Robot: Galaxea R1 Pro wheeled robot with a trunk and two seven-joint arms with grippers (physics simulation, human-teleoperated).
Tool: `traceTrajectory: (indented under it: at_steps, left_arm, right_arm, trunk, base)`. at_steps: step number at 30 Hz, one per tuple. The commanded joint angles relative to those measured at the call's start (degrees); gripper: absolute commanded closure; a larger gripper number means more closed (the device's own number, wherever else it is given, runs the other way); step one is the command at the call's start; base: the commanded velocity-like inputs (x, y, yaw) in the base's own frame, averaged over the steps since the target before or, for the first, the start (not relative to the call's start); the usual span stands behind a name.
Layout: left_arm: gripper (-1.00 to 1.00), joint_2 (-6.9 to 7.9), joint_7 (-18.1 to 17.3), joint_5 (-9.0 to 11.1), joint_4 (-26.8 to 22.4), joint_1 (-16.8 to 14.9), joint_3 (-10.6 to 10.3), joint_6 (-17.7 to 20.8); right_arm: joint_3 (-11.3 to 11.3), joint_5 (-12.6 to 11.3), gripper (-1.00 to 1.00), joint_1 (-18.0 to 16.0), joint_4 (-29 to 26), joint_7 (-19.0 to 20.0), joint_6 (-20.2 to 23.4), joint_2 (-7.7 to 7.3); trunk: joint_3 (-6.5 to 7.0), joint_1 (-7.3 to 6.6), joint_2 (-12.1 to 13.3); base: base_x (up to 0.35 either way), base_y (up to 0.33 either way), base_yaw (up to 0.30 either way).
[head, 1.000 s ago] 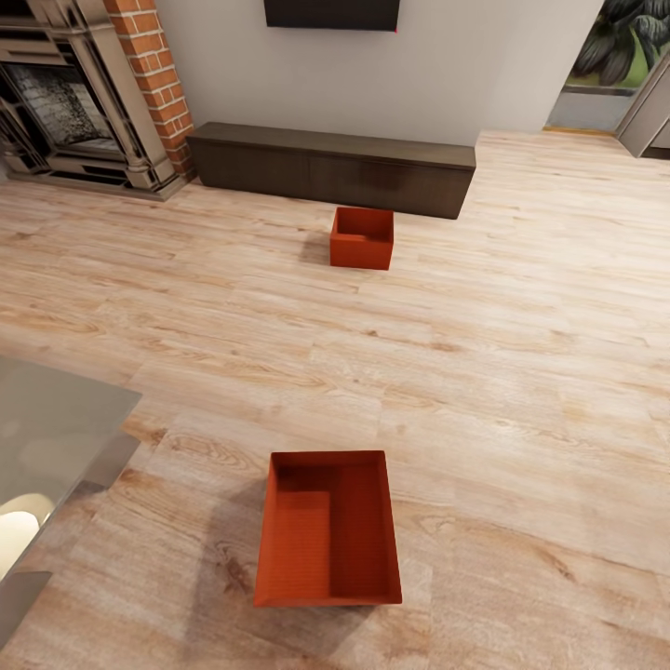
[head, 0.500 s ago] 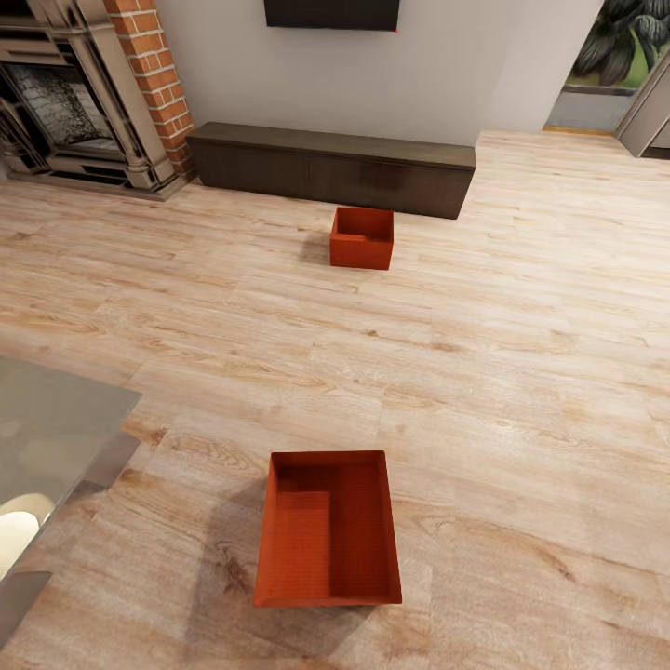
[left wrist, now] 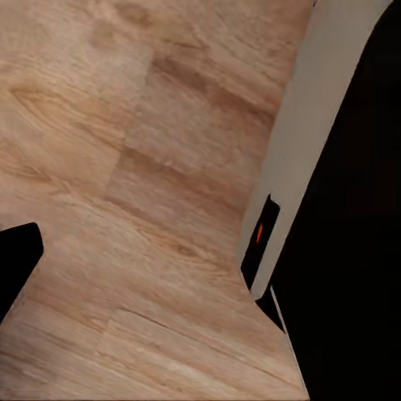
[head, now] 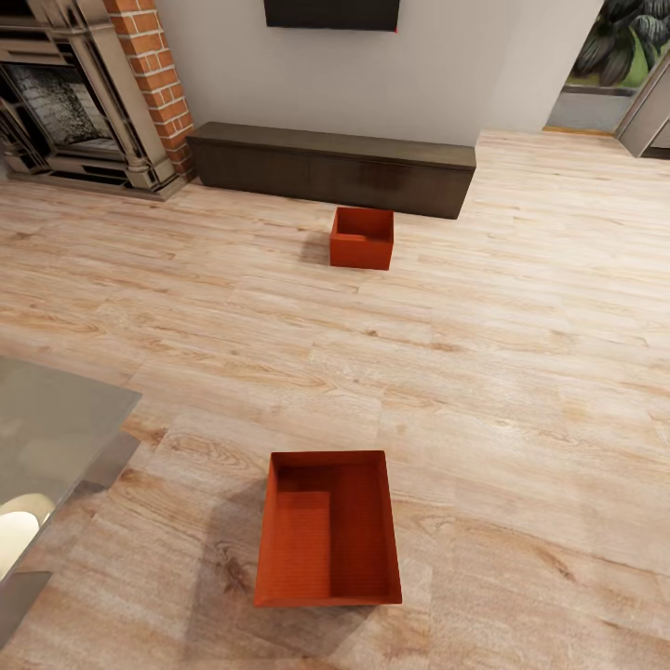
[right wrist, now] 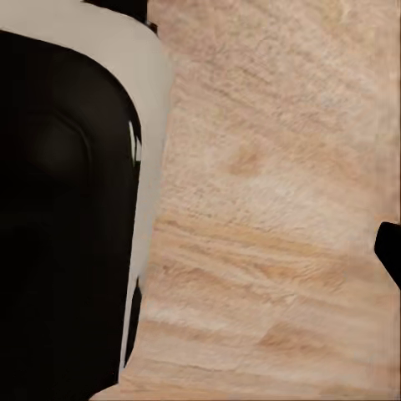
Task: Move the two storage containers from the living room to the garage. In the garage, place one container on the floor and stack the other container on top of it (either order is fine).
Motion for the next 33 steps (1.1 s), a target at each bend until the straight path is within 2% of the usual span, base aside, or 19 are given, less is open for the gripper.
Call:
traceTrajectory:
  at_steps: [1,3,4,6,8,10,13,14,15,17,18,19,20,21,24,29,33]
  left_arm:
    - [-1.00,0.78,0.1,0.6,-3.7,0.0,0.0,3.4]
    - [-1.00,1.86,0.3,0.6,-10.7,-0.2,0.1,8.7]
    - [-1.00,1.97,0.4,0.7,-11.5,-0.3,0.1,9.4]
    - [-1.00,2.19,2.0,0.7,-12.7,-2.1,0.2,11.7]
    - [-1.00,2.07,5.1,0.8,-12.4,-6.3,0.2,13.5]
    - [-1.00,1.71,8.3,0.8,-10.4,-11.8,0.2,14.7]
    - [-1.00,0.69,10.0,0.7,-7.1,-18.1,0.1,15.2]
    - [-1.00,-3.27,10.7,0.1,-2.4,-25.8,-0.1,15.1]
    - [-1.00,-4.38,10.8,-0.1,-1.8,-27.0,-0.2,15.0]
    - [-1.00,-8.90,11.0,-1.2,-0.4,-30.4,-0.6,14.8]
    - [-1.00,-10.92,11.1,-2.2,-0.2,-31.5,-0.7,14.6]
    - [-1.00,-13.28,11.1,-4.2,-0.2,-32.8,-0.8,13.9]
    - [-1.00,-14.34,11.1,-5.6,-0.1,-33.3,-0.9,12.8]
    - [-1.00,-15.05,11.1,-7.2,-0.1,-33.7,-1.0,10.8]
    - [-1.00,-15.67,11.2,-9.7,0.2,-34.0,-1.0,7.8]
    - [-1.00,-15.72,10.9,-10.7,0.2,-34.2,-0.7,5.9]
    - [-1.00,-15.93,11.2,-11.2,0.2,-34.2,-0.7,5.3]
  right_arm:
    - [0.1,-0.7,-1.00,-1.9,-1.5,-1.6,2.3,-0.41]
    - [-1.8,-0.9,-1.00,-6.9,-4.1,-5.3,5.9,-1.55]
    - [-2.3,-1.0,-1.00,-7.9,-4.4,-6.0,6.3,-1.73]
    - [-3.4,-1.0,-1.00,-12.1,-5.2,-9.1,7.0,-2.07]
    - [-3.9,-1.0,-1.00,-16.5,-5.5,-11.2,7.3,-1.89]
    - [-4.1,-1.0,-1.00,-20.3,-5.7,-12.2,7.4,-1.49]
    - [-4.2,-1.1,-1.00,-23.8,-5.7,-12.6,7.4,-0.95]
    - [-4.3,-1.1,-1.00,-26.6,-5.7,-12.8,7.0,1.86]
    - [-4.3,-1.1,-1.00,-26.9,-5.7,-12.8,6.8,2.56]
    - [-4.3,-1.2,-1.00,-27.5,-5.4,-12.8,5.0,5.55]
    - [-4.3,-1.2,-1.00,-27.7,-5.2,-12.8,3.7,7.10]
    - [-4.3,-1.3,-1.00,-27.8,-5.0,-12.7,1.8,9.05]
    - [-4.2,-1.3,-1.00,-27.9,-4.9,-12.5,0.8,10.03]
    - [-4.2,-1.3,-1.00,-27.9,-4.8,-12.3,0.2,10.89]
    - [-4.1,-1.1,-1.00,-27.9,-4.7,-11.4,-0.5,11.95]
    - [-4.0,-0.9,-1.00,-27.9,-3.6,-8.9,-0.2,14.01]
    - [-4.0,-0.7,-1.00,-27.9,-0.6,-7.8,-0.8,16.17]
  trunk:
    - [-0.04,0.00,0.0]
    - [-0.04,0.00,0.0]
    - [-0.04,0.00,0.0]
    - [-0.04,0.00,0.0]
    - [-0.04,0.00,0.0]
    - [-0.04,0.00,0.0]
    - [-0.04,0.00,0.0]
    - [-0.04,0.00,0.0]
    - [-0.04,0.00,0.0]
    - [-0.04,0.00,0.0]
    - [-0.04,0.00,0.0]
    - [-0.04,0.00,0.0]
    - [-0.04,0.00,0.0]
    - [-0.04,0.00,0.0]
    - [-0.04,0.00,0.0]
    - [-0.04,0.00,0.0]
    - [-0.04,0.00,0.0]
  base:
    - [0.000,0.000,0.000]
    - [0.000,0.000,0.000]
    - [0.000,0.000,0.000]
    - [0.000,0.000,0.000]
    - [0.000,0.000,0.000]
    - [0.000,0.000,0.000]
    - [0.000,0.000,0.000]
    - [0.000,0.000,0.000]
    - [0.000,0.000,0.000]
    - [0.000,0.000,0.000]
    - [0.000,0.000,0.000]
    - [0.000,0.000,0.000]
    - [0.000,0.000,0.000]
    - [0.000,0.000,0.000]
    - [0.000,0.000,0.000]
    - [0.000,0.000,0.000]
    - [0.000,0.000,0.000]
